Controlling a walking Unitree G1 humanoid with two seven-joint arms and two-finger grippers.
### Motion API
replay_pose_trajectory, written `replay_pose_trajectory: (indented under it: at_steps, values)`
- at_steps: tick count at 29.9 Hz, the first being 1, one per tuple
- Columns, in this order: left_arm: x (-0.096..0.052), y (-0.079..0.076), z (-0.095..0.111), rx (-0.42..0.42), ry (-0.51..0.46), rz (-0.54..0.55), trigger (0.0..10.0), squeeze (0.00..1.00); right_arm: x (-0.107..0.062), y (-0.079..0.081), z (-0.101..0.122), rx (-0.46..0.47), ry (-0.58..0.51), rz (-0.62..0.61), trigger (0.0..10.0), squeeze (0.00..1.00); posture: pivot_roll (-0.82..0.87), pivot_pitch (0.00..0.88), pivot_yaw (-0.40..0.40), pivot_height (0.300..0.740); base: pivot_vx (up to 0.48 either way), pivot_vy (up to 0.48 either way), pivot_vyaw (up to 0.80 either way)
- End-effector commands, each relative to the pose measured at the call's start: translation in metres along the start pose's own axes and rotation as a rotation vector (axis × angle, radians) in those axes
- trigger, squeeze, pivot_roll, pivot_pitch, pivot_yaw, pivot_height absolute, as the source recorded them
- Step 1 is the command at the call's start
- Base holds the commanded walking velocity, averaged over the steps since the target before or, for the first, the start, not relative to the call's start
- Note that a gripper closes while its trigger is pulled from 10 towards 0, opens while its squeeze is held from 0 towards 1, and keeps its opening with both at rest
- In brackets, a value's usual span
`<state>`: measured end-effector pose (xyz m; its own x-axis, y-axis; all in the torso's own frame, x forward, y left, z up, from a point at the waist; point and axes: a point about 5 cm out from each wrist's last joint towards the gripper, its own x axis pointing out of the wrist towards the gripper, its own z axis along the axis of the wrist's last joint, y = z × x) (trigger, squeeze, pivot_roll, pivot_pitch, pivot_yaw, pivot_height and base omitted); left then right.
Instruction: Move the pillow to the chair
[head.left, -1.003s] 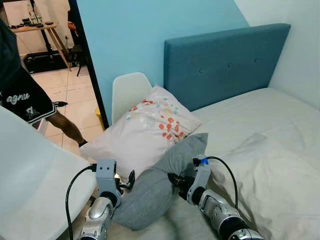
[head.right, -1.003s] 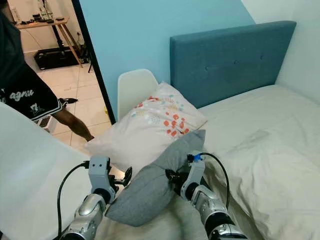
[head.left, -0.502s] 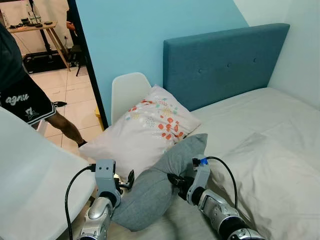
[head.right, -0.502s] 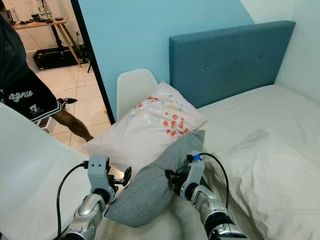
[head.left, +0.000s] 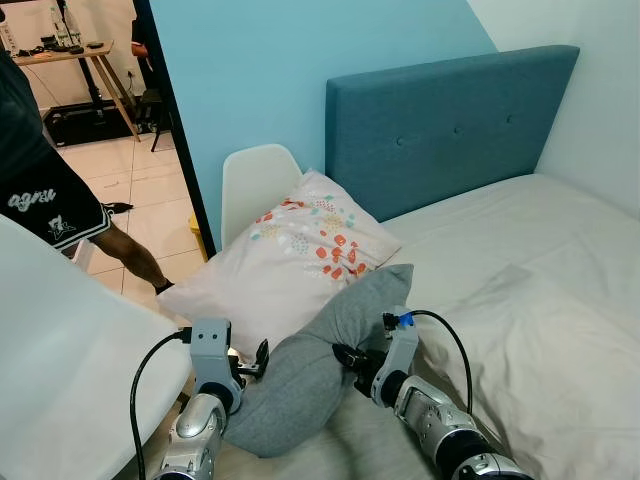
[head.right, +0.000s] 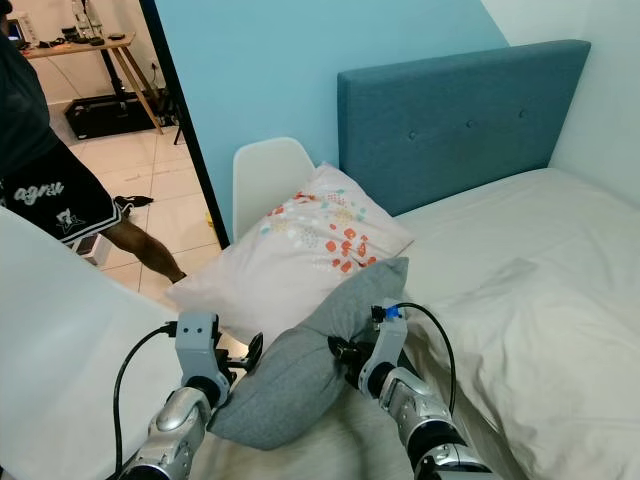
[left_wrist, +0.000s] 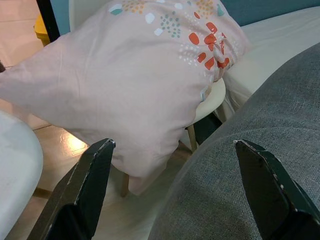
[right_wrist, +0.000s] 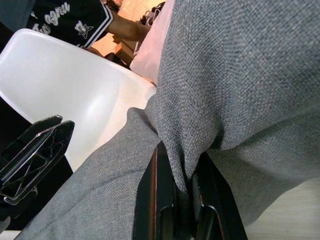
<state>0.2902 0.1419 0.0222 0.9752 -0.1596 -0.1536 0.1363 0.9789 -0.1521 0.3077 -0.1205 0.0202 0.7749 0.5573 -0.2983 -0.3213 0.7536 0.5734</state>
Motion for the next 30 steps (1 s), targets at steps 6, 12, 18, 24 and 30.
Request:
replay_pose_trajectory:
  at_steps: [6, 12, 18, 24, 30]
  values:
    - [-0.0002, 0.004, 0.0005, 0.009, 0.007, 0.008, 10.0, 0.0, 0.0052, 0.0068, 0.0115, -0.013, -0.048, 0.035, 10.0, 0.0, -0.13, 0.047, 0.007, 0.676, 0.0, 0.0, 0.0]
    - [-0.0006, 0.0038, 0.0, 0.009, 0.007, 0.01, 10.0, 0.0, 0.005, 0.0066, 0.0109, -0.013, -0.044, 0.035, 10.0, 0.0, -0.12, 0.048, 0.005, 0.676, 0.0, 0.0, 0.0]
    - [-0.0005, 0.0034, 0.0001, 0.007, 0.005, 0.012, 10.0, 0.0, 0.0051, 0.0067, 0.0105, -0.019, -0.038, 0.037, 10.0, 0.0, -0.13, 0.048, 0.001, 0.676, 0.0, 0.0, 0.0]
    - [-0.0006, 0.0034, -0.0005, 0.006, 0.008, 0.012, 10.0, 0.0, 0.0051, 0.0065, 0.0112, -0.02, -0.04, 0.035, 10.0, 0.0, -0.13, 0.05, 0.003, 0.676, 0.0, 0.0, 0.0]
    - [-0.0004, 0.0029, -0.0006, 0.008, 0.009, 0.01, 10.0, 0.0, 0.005, 0.0063, 0.0114, -0.022, -0.039, 0.034, 10.0, 0.0, -0.13, 0.048, 0.002, 0.676, 0.0, 0.0, 0.0]
